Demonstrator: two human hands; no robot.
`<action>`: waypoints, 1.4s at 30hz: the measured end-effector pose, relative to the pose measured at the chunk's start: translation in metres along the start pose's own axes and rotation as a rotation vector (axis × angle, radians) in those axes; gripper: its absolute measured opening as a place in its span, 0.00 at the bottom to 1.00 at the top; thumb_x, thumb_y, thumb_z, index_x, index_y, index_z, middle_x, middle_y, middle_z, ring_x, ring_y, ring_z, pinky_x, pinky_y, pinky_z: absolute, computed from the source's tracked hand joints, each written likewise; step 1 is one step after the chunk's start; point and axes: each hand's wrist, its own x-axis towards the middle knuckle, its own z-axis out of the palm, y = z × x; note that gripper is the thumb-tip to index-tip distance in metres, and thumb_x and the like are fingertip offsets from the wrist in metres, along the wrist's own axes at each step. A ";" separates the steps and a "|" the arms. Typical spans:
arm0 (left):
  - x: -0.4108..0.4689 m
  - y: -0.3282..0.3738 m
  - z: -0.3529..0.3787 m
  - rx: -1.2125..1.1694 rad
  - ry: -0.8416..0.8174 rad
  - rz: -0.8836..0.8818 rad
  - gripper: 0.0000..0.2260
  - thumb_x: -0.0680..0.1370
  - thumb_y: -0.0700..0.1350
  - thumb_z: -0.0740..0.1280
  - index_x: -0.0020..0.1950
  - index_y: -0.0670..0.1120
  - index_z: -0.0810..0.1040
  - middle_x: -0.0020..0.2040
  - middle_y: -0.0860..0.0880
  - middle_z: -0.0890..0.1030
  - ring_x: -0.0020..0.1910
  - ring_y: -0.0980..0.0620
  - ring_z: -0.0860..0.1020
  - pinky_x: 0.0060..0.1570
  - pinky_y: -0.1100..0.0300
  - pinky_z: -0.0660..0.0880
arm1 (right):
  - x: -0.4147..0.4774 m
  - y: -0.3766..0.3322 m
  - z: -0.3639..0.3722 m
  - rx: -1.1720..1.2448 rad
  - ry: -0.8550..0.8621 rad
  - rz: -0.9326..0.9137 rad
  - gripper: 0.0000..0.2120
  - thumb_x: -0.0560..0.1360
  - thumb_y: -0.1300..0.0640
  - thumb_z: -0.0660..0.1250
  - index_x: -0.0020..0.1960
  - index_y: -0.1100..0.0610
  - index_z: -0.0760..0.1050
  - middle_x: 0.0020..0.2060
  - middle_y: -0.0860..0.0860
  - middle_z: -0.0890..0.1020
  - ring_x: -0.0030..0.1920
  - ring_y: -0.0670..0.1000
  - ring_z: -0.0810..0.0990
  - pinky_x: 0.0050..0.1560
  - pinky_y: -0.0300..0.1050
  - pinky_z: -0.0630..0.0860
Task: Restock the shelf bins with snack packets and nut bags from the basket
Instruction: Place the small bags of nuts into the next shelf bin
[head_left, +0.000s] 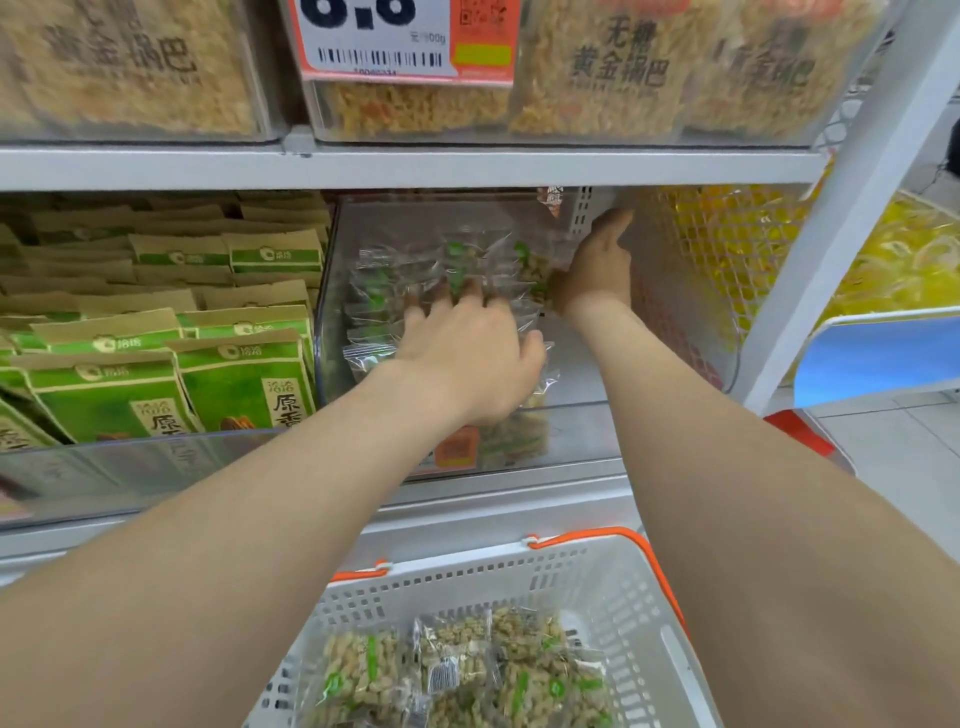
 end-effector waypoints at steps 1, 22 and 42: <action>0.000 0.000 0.000 -0.003 0.002 0.002 0.28 0.84 0.62 0.50 0.71 0.43 0.72 0.74 0.41 0.70 0.76 0.34 0.65 0.74 0.33 0.60 | 0.000 -0.001 -0.002 0.000 0.021 -0.034 0.41 0.76 0.67 0.72 0.79 0.64 0.49 0.69 0.64 0.74 0.69 0.64 0.74 0.62 0.49 0.72; -0.020 0.002 -0.013 -0.065 0.168 0.052 0.18 0.85 0.58 0.55 0.46 0.46 0.71 0.55 0.41 0.80 0.56 0.38 0.77 0.59 0.42 0.69 | 0.000 0.017 -0.012 -0.434 -0.508 -0.051 0.36 0.79 0.62 0.64 0.83 0.50 0.55 0.79 0.61 0.65 0.76 0.64 0.69 0.70 0.54 0.73; -0.132 0.012 0.012 0.144 -0.173 0.271 0.11 0.81 0.54 0.62 0.49 0.49 0.79 0.44 0.47 0.75 0.43 0.41 0.76 0.36 0.54 0.68 | -0.221 0.065 -0.064 -0.575 -0.818 -0.608 0.13 0.71 0.60 0.61 0.45 0.52 0.85 0.42 0.51 0.87 0.45 0.55 0.81 0.49 0.50 0.81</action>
